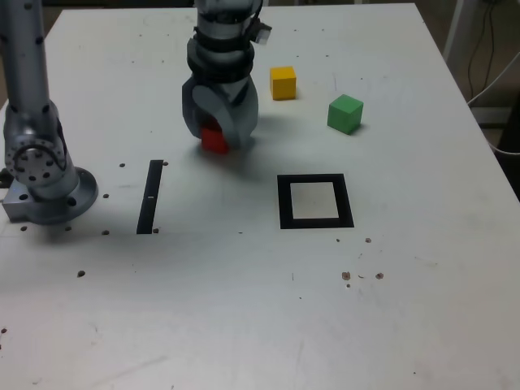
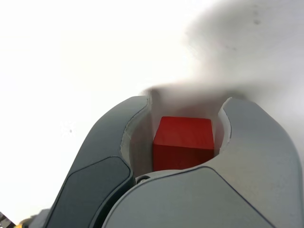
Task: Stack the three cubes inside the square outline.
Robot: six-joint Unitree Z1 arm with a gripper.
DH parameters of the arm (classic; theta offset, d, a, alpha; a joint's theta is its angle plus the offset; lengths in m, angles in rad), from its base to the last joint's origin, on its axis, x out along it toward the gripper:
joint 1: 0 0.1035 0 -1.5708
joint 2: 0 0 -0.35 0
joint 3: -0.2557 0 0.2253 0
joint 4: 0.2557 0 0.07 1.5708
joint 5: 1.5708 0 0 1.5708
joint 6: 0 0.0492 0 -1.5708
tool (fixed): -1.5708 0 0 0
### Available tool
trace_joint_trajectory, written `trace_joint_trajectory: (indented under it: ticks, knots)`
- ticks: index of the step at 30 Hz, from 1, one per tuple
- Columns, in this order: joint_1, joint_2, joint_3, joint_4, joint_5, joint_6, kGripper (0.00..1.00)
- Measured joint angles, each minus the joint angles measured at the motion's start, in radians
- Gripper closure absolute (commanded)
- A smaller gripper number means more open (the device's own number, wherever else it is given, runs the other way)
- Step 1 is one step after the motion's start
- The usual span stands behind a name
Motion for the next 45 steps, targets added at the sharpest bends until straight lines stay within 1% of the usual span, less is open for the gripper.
trace_joint_trajectory:
  ticks: [5, 10, 13, 14, 16, 17, 19, 21, 24, 30, 35, 45]
  knots:
    - [-0.059, -0.018, -0.082, 0.104, -0.035, -0.067, 0.55]
    - [-0.132, -0.018, -0.166, 0.211, -0.057, -0.187, 0.55]
    - [-0.158, -0.017, -0.189, 0.251, -0.062, -0.254, 0.55]
    - [-0.175, -0.017, -0.209, 0.275, -0.068, -0.286, 0.55]
    - [-0.196, -0.017, -0.232, 0.292, -0.077, -0.334, 0.55]
    - [-0.207, -0.015, -0.239, 0.299, -0.086, -0.358, 0.55]
    - [-0.248, -0.004, -0.274, 0.328, -0.117, -0.421, 0.55]
    - [-0.259, 0.001, -0.283, 0.324, -0.117, -0.45, 0.55]
    - [-0.304, 0.021, -0.321, 0.334, -0.137, -0.542, 0.55]
    - [-0.365, 0.063, -0.376, 0.34, -0.146, -0.67, 0.55]
    - [-0.388, 0.12, -0.425, 0.345, -0.145, -0.734, 0.55]
    - [-0.401, 0.203, -0.482, 0.344, -0.117, -0.806, 0.55]
